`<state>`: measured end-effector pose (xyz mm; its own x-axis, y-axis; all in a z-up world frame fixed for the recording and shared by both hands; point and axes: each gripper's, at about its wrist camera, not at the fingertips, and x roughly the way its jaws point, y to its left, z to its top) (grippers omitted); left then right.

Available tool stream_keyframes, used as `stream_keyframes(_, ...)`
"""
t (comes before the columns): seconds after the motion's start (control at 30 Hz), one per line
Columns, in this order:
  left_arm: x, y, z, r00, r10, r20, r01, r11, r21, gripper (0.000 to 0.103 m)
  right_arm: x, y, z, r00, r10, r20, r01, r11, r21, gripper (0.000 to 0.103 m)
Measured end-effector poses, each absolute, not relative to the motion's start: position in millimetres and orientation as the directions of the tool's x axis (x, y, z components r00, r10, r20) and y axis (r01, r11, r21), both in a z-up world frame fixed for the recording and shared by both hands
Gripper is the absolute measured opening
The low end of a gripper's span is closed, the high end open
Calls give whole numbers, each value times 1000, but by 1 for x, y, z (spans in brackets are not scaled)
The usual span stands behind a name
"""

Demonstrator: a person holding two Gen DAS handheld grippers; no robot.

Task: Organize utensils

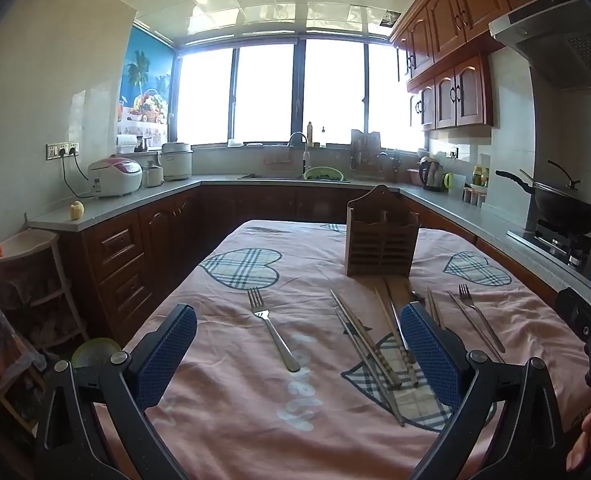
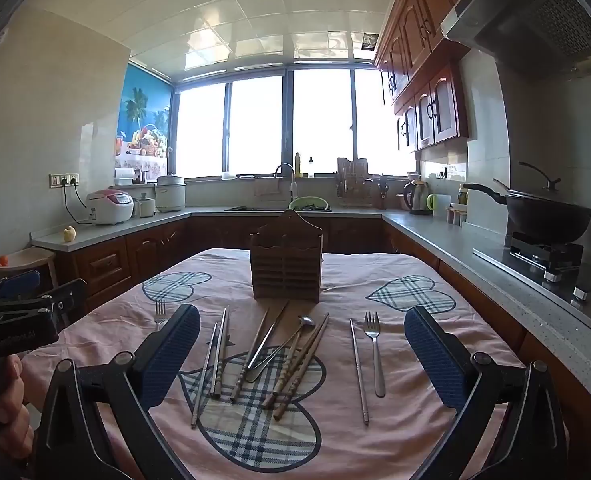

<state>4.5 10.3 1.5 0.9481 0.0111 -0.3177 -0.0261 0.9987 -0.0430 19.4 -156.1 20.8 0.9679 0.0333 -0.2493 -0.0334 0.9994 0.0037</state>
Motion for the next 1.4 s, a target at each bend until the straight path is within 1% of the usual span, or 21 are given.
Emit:
stream_keyframes(0.7,8,9,-1,945,7,-326,-20,999,-37,102,21,-155,17,967,33,-253,-35,999,-3,103)
stream_keyframes(1.03,18,10,-5,935,3,-355,-21,999,-46,102,27,-156,13,963,34,-266,-34,999,4,103)
stream_keyframes(1.13,27,13,-6,925,-14,-379,-10,998,-62,102,31,-158,12,961,37,-275,-36,999,11,103)
stream_keyframes(1.3,54,21,-9,884,-63,-464,13,994,-110,102,41,-162,10,958,40,-285,-38,999,11,103)
stream_keyframes(1.4,70,27,-5,865,-71,-496,9,992,-127,102,50,-164,9,943,50,-330,-42,999,32,103)
